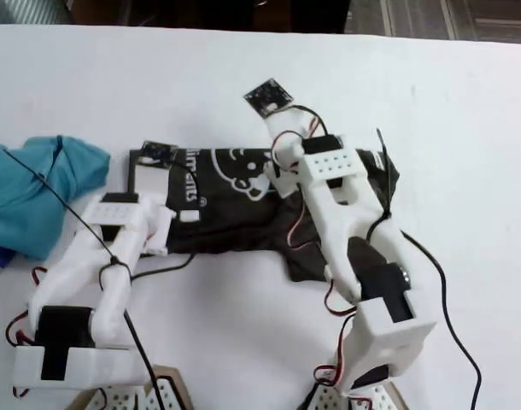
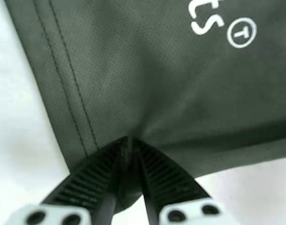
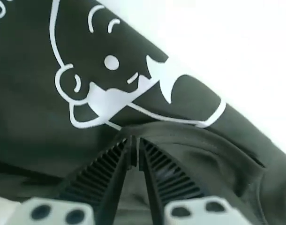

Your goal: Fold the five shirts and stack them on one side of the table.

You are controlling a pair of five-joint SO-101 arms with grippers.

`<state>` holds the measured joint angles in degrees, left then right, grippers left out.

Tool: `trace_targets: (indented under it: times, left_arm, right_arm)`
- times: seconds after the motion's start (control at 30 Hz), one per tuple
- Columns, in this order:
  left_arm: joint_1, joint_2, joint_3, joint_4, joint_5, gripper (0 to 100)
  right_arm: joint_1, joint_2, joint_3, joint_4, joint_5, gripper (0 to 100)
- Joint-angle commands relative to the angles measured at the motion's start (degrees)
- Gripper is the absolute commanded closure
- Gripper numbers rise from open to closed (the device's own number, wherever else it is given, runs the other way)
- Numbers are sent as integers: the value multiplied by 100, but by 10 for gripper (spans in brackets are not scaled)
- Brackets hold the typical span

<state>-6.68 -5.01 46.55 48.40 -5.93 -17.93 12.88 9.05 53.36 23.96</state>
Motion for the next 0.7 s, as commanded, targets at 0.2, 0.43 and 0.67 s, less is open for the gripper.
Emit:
trace_targets:
  times: [0.2, 0.43, 0.67]
  left_arm:
    - [-105, -62, 4, -97, 44, 974]
    - [-105, -62, 4, -97, 44, 974]
    - [-105, -62, 4, -97, 44, 974]
  right_arm:
    - [233, 866, -246, -919, 26, 978]
    - [488, 646, -378, -1262, 26, 978]
    - [919, -277, -501, -145, 62, 978]
